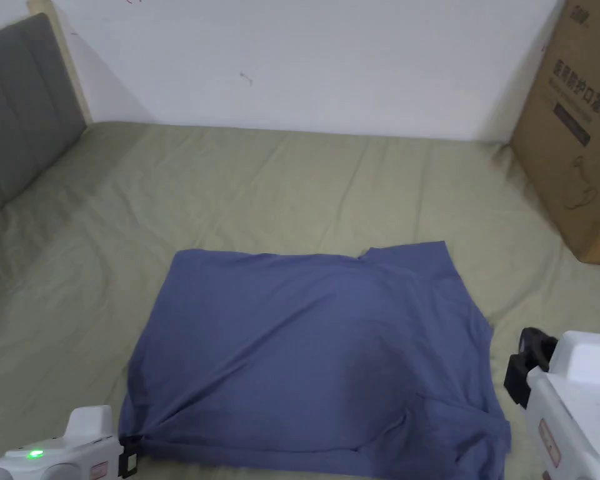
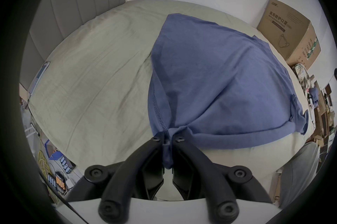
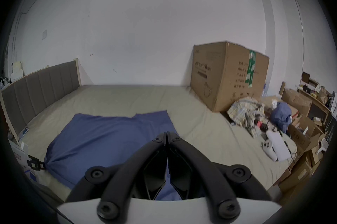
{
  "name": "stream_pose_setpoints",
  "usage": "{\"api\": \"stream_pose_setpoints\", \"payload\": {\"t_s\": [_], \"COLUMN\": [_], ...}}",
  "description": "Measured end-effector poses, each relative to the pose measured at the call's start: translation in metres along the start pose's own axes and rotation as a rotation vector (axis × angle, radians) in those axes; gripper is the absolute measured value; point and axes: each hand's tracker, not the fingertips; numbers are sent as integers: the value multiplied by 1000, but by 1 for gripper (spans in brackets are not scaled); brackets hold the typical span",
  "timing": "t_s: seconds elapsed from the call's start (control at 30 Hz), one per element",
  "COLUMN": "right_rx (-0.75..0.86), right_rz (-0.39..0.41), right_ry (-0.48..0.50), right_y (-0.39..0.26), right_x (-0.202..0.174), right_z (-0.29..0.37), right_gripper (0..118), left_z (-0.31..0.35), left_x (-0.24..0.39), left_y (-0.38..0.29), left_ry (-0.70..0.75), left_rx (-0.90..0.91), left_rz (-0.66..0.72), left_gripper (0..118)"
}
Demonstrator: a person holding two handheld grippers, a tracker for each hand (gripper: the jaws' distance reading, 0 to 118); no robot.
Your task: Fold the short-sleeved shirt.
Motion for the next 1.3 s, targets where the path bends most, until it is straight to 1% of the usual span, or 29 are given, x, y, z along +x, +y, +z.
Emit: {"api": "stream_pose_setpoints", "payload": {"t_s": [0.03, 0.07, 0.1, 0.17, 0.2, 0.3, 0.33, 0.4, 0.43, 0.5, 0.53, 0.57, 0.6, 0.63, 0.67, 0.7, 0.77, 0.87, 1.0, 1.13, 1.3], "right_rx": [-46, -99, -161, -295, -342, -445, -468, -507, -514, -531, -536, -546, -554, -552, -544, -526, -490, -414, -325, -287, -292], "right_rz": [-7, -11, -8, -5, -14, -61, -64, -73, -71, -66, -62, -60, -64, -78, -85, -73, -68, -101, -114, -115, -78], "right_ry": [4, -5, -12, 21, 18, 10, 7, 16, 12, 25, 29, 34, 47, 71, 80, 63, 71, 79, 86, 92, 80], "right_y": [-9, -20, -31, -61, -75, -114, -124, -141, -147, -155, -161, -163, -165, -166, -166, -163, -152, -124, -80, -45, -22], "right_x": [4, 9, 12, 16, 18, 20, 21, 19, 18, 16, 16, 15, 14, 14, 12, 11, 11, 12, 13, 12, 10], "right_z": [-6, -12, -19, -34, -40, -53, -58, -64, -66, -69, -72, -74, -74, -74, -72, -69, -65, -59, -68, -99, -154], "right_gripper": [2, 16, 38, 89, 96, 96, 95, 88, 82, 60, 46, 46, 41, 31, 10, 4, 3, 3, 2, 2, 3], "left_z": [3, 7, 10, 18, 20, 26, 28, 30, 30, 29, 28, 28, 27, 26, 26, 27, 29, 30, 29, 19, -14], "left_x": [0, 1, 0, -2, -3, -4, -4, -2, -1, -1, -1, -1, -1, -1, -1, -1, -1, -1, 2, 9, 23], "left_y": [0, 1, 3, 7, 9, 14, 15, 17, 17, 18, 18, 19, 19, 20, 20, 21, 24, 37, 67, 106, 152], "left_ry": [-2, -1, -5, -19, -23, -29, -31, -33, -31, -30, -29, -30, -31, -30, -30, -31, -34, -40, -44, -45, -20], "left_rx": [18, 24, 29, 50, 58, 75, 79, 82, 84, 84, 82, 80, 78, 77, 78, 78, 85, 97, 138, 171, 167], "left_rz": [-10, -12, -10, 4, 10, 16, 17, 14, 10, 9, 10, 15, 20, 26, 32, 36, 49, 62, 76, 79, 43], "left_gripper": [4, 4, 4, 4, 4, 4, 4, 4, 4, 4, 4, 4, 4, 4, 4, 4, 4, 4, 4, 4, 4]}}
